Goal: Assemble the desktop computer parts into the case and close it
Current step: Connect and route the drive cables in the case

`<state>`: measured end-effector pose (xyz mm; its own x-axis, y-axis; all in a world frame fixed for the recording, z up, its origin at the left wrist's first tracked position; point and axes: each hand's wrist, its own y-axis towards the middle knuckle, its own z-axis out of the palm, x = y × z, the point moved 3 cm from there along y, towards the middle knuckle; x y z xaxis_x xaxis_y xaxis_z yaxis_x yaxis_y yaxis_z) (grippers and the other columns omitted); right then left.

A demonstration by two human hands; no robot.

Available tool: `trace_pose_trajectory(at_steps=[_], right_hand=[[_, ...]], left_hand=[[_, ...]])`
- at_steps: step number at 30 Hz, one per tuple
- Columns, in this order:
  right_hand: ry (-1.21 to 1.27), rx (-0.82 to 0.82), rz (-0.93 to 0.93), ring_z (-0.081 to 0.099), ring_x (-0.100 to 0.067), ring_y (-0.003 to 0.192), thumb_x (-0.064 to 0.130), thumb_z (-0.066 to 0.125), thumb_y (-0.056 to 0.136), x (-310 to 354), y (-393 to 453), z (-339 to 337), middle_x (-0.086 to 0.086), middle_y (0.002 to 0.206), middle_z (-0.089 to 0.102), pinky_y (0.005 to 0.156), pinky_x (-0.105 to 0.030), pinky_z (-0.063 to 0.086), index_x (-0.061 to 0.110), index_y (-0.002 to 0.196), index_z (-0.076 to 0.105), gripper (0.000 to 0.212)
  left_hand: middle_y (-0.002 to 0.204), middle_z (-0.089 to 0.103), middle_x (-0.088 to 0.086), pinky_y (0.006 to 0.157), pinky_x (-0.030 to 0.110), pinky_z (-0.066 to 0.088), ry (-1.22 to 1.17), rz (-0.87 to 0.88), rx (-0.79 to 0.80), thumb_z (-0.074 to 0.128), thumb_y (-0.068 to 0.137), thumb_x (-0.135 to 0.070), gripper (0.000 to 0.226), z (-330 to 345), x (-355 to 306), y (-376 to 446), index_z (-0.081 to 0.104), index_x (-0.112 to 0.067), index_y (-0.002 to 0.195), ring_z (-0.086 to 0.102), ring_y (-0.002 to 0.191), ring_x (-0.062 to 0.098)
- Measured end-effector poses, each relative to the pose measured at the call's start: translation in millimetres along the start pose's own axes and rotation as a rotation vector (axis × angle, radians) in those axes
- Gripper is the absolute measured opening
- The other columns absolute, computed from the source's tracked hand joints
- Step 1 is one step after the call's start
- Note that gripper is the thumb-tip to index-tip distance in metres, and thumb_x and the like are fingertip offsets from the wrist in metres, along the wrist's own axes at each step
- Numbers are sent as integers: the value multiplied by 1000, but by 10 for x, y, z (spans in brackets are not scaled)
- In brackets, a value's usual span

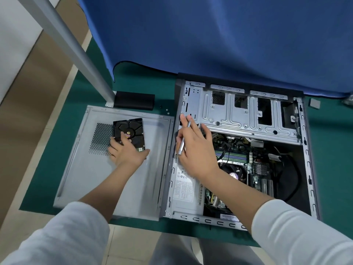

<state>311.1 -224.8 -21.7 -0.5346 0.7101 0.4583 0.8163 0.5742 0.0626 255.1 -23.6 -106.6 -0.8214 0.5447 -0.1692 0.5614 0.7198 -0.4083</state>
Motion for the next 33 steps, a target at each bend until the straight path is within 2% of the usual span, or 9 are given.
trace_pose_trajectory(at_steps=[9,12,14,16,19,22,25,29,33], right_hand=[[-9,2,-5,12,-17,147,19,47,90,-1,6,-10,-4,156,25,116,-46,11,25,91,36,13],[26,51,1,7,-15,147,24,44,96,-12,17,-51,0,157,24,118,-45,6,23,103,43,7],[139,122,33,13,-14,146,30,37,101,0,-2,-146,1,146,42,120,-43,3,15,129,41,32],[374,179,113,31,-16,140,37,37,101,-1,-60,-307,-2,134,53,117,-40,20,17,119,44,28],[750,217,254,49,-7,127,43,45,97,20,-236,-561,-2,130,59,95,-30,42,24,90,39,21],[1046,128,363,66,-9,102,41,55,93,39,-396,-810,-7,117,64,89,-34,51,18,87,42,26],[1305,-17,436,70,-11,77,32,59,92,-11,-504,-1074,-8,94,64,71,-33,59,13,88,40,27],[1217,-212,569,53,-17,63,25,64,90,-319,-704,-1319,-8,79,45,51,-26,50,21,83,33,32],[1072,-254,658,43,-18,64,18,59,92,-760,-1032,-1433,-3,73,40,57,-34,41,24,79,32,30]], left_hand=[[134,35,18,98,45,29,-107,-116,35,77,53,-50,116,-254,-82,-71,7,-41,145,31,122,34],[125,47,9,96,36,39,-537,-121,175,74,53,-43,110,-485,-122,-207,18,-37,147,43,116,31],[110,59,5,75,29,51,-837,-119,291,76,64,-32,100,-681,-192,-399,23,-28,148,60,95,22],[103,63,4,58,23,47,-925,-80,327,74,71,-26,91,-869,-281,-634,26,-26,148,64,81,15],[107,66,3,70,24,51,-997,21,302,77,60,-35,97,-1132,-476,-1019,30,-36,145,65,88,12],[126,57,2,101,39,44,-904,144,214,72,41,-49,105,-1271,-769,-1380,31,-48,138,54,116,21],[130,52,0,107,39,38,-791,299,146,69,39,-53,108,-1227,-1098,-1734,28,-49,139,45,124,20],[130,43,-2,99,29,31,-588,398,141,56,36,-61,108,-932,-1443,-2197,21,-53,138,33,118,15],[140,29,-1,102,34,28,-507,558,255,71,46,-67,118,-653,-1625,-2447,4,-54,143,25,126,18]])
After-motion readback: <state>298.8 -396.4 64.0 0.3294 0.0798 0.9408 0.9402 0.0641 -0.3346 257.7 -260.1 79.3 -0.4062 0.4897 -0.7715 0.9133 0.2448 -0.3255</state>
